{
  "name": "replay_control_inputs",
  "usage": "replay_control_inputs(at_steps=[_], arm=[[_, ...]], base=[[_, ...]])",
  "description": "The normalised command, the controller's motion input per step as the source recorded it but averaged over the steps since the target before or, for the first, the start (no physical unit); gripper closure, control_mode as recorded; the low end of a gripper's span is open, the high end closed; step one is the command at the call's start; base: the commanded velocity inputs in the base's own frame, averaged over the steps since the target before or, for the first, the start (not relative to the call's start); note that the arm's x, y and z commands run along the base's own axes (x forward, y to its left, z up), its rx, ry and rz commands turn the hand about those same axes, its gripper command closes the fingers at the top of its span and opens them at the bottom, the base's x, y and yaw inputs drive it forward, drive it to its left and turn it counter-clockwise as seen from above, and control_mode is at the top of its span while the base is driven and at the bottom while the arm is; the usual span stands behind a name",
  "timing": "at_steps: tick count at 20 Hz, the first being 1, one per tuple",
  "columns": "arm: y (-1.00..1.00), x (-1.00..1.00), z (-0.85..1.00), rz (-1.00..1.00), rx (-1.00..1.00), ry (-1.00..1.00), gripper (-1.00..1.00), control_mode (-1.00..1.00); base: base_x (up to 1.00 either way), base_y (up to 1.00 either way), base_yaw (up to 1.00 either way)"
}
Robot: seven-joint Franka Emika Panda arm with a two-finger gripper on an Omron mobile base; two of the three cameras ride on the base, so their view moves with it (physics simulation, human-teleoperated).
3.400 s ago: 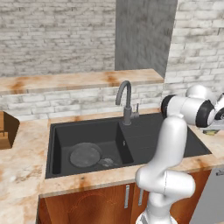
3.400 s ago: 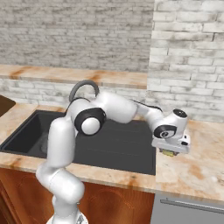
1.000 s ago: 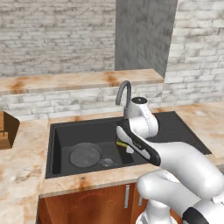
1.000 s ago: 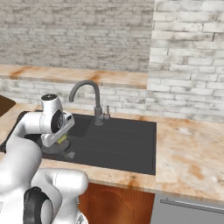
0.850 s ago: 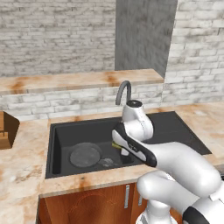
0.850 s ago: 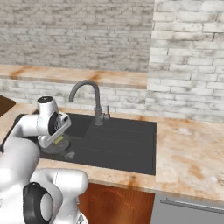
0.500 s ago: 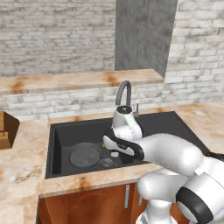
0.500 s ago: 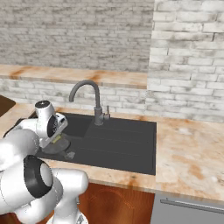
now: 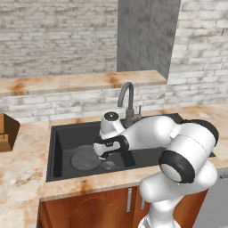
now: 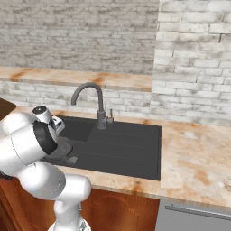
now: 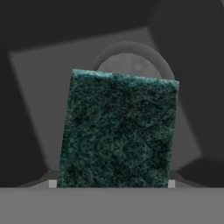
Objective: Pick the pan and sponge and place them into the sink. Then turn on the water.
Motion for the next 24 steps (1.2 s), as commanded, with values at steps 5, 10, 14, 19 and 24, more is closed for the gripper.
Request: replay_control_inputs(at_steps=[5,10,14,19,24], arm=[[0.37,0.44,-0.47,-0.04,0.01,0.00,1.00,-1.00],[0.32,0.51,-0.53,-0.15,0.01,0.00,1.00,-1.00],[0.38,0.46,-0.58,-0.14,0.01,0.02,1.00,-1.00],[0.28,0.44,-0.53,-0.12,0.01,0.07,1.00,-1.00],[0.24,0.35,-0.55,-0.09,0.00,0.08,1.00,-1.00]], base=[[0.00,0.00,0.00],[0.00,0.00,0.00],[0.00,0.00,0.00],[0.00,0.00,0.00],[0.00,0.00,0.00]])
